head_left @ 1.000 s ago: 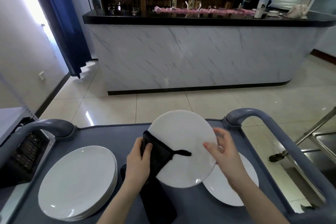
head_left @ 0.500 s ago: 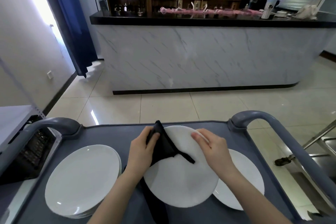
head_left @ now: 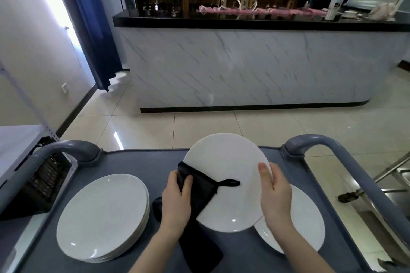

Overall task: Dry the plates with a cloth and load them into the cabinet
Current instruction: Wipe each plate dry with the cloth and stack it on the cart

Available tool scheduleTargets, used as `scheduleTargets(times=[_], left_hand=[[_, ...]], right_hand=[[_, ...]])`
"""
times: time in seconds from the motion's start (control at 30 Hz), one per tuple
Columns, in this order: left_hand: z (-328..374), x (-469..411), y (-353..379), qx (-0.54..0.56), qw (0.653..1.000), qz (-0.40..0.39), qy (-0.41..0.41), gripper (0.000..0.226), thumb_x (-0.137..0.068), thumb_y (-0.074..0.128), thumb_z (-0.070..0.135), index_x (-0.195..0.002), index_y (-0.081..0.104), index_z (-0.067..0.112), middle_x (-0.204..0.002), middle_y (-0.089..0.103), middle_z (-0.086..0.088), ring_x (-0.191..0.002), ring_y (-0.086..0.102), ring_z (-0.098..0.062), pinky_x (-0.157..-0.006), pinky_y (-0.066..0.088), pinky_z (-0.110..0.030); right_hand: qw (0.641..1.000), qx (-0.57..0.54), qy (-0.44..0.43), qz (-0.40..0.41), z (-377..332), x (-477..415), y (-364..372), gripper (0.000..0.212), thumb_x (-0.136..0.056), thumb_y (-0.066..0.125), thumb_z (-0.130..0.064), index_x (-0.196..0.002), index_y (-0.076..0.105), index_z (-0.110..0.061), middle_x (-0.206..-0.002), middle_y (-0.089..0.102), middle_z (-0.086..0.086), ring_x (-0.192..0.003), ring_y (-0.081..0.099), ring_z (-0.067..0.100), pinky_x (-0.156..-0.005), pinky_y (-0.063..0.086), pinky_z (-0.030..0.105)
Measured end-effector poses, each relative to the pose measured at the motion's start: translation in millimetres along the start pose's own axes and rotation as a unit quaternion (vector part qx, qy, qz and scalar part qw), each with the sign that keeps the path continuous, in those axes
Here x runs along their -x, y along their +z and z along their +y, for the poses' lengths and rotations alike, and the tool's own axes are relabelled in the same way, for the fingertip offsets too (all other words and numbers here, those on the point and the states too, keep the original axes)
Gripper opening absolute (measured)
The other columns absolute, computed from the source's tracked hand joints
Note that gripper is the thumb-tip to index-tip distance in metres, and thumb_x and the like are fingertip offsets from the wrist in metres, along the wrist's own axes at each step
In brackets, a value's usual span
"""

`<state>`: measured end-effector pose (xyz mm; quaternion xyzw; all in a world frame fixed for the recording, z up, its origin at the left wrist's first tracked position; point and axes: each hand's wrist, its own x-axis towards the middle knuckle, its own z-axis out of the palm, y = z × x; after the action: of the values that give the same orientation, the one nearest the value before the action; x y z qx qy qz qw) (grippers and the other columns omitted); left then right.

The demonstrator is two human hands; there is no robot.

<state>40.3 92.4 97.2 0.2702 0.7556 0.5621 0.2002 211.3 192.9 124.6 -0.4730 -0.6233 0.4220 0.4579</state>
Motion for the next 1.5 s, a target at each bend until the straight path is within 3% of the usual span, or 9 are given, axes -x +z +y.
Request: scheduleTargets(times=[0.27, 0.4, 0.6, 0.7, 0.87, 0.97, 1.07, 1.2, 1.5], left_hand=[[15.4, -27.1, -8.5, -0.129, 0.954, -0.210, 0.173, 0.008, -0.095, 0.060, 0.027, -0.092, 0.052, 0.026, -0.077, 0.061, 0.012, -0.072, 0.056, -0.007, -0.063, 0.041, -0.018], [14.1, -19.2, 0.8, -0.058, 0.981, -0.101, 0.154, 0.016, -0.094, 0.061, 0.023, -0.082, 0.054, 0.030, -0.070, 0.060, 0.013, -0.063, 0.051, -0.001, -0.058, 0.038, -0.015], [2.7, 2.1, 13.8, 0.014, 0.998, 0.042, -0.054, 0.017, -0.099, 0.052, 0.033, -0.086, 0.056, 0.022, -0.081, 0.065, 0.007, -0.082, 0.059, -0.010, -0.063, 0.040, -0.021], [-1.6, 19.3, 27.8, 0.060, 0.990, 0.067, -0.109, 0.014, -0.099, 0.052, 0.032, -0.087, 0.054, 0.027, -0.087, 0.063, 0.008, -0.081, 0.055, -0.001, -0.061, 0.036, -0.018], [-7.4, 7.0, 1.0, 0.050, 0.996, 0.065, -0.034, 0.014, -0.099, 0.053, 0.027, -0.085, 0.055, 0.024, -0.080, 0.064, 0.009, -0.079, 0.058, -0.013, -0.063, 0.040, -0.026], [2.0, -1.4, -18.9, -0.007, 0.997, 0.029, 0.065, 0.015, -0.099, 0.053, 0.024, -0.084, 0.052, 0.028, -0.075, 0.061, 0.016, -0.072, 0.056, -0.003, -0.061, 0.042, -0.018], [13.2, -8.5, -31.2, -0.049, 0.987, -0.044, 0.149, 0.017, -0.097, 0.056, 0.021, -0.087, 0.052, 0.034, -0.078, 0.062, 0.021, -0.072, 0.057, 0.001, -0.060, 0.041, -0.011], [24.6, -17.1, -36.5, -0.082, 0.965, -0.140, 0.209, 0.012, -0.097, 0.059, 0.021, -0.091, 0.057, 0.031, -0.081, 0.063, 0.020, -0.073, 0.059, -0.001, -0.062, 0.043, -0.011], [5.0, -9.0, -23.9, 0.032, 0.998, 0.044, 0.030, 0.016, -0.099, 0.053, 0.027, -0.084, 0.057, 0.027, -0.075, 0.064, 0.013, -0.072, 0.057, -0.002, -0.064, 0.043, -0.021]], right_hand=[[0.928, 0.196, -0.119, -0.293, -22.2, -32.6, -11.0, 0.019, -0.098, 0.053, -0.045, -0.089, 0.064, -0.032, -0.078, 0.067, -0.004, -0.077, 0.061, 0.014, -0.074, 0.047, 0.030], [0.953, 0.142, -0.128, -0.234, -20.3, -29.4, -9.4, 0.020, -0.099, 0.056, -0.037, -0.085, 0.068, -0.027, -0.079, 0.068, -0.003, -0.077, 0.062, 0.017, -0.072, 0.047, 0.030], [0.999, -0.021, 0.000, 0.035, -10.9, 0.9, 5.0, 0.032, -0.101, 0.051, -0.037, -0.071, 0.059, -0.032, -0.064, 0.058, -0.012, -0.057, 0.047, 0.002, -0.055, 0.040, 0.013], [0.991, -0.057, 0.061, 0.109, -2.3, 16.0, 17.9, 0.030, -0.103, 0.045, -0.041, -0.076, 0.055, -0.030, -0.072, 0.060, -0.005, -0.060, 0.050, 0.005, -0.062, 0.045, 0.027], [0.999, -0.005, 0.011, -0.032, 1.4, 6.9, -0.7, 0.009, -0.099, 0.048, -0.047, -0.098, 0.057, -0.048, -0.082, 0.068, -0.018, -0.074, 0.061, 0.005, -0.064, 0.044, 0.023], [0.983, 0.089, -0.077, -0.142, -10.9, -18.9, -11.1, 0.035, -0.087, 0.044, -0.063, -0.121, 0.046, -0.055, -0.094, 0.068, -0.024, -0.085, 0.062, -0.002, -0.071, 0.044, 0.017], [0.920, 0.251, -0.161, -0.256, -33.2, -43.4, -5.2, 0.043, -0.081, 0.039, -0.074, -0.117, 0.045, -0.052, -0.099, 0.066, -0.023, -0.089, 0.058, -0.001, -0.075, 0.045, 0.021], [0.889, 0.254, -0.158, -0.347, -43.6, -50.6, 8.6, 0.038, -0.084, 0.043, -0.074, -0.097, 0.059, -0.042, -0.080, 0.068, -0.007, -0.080, 0.062, 0.008, -0.076, 0.050, 0.034], [0.991, 0.009, -0.059, -0.119, -14.6, -17.4, 16.4, 0.029, -0.098, 0.059, -0.038, -0.075, 0.067, -0.021, -0.068, 0.063, -0.002, -0.065, 0.055, 0.010, -0.063, 0.044, 0.026]])
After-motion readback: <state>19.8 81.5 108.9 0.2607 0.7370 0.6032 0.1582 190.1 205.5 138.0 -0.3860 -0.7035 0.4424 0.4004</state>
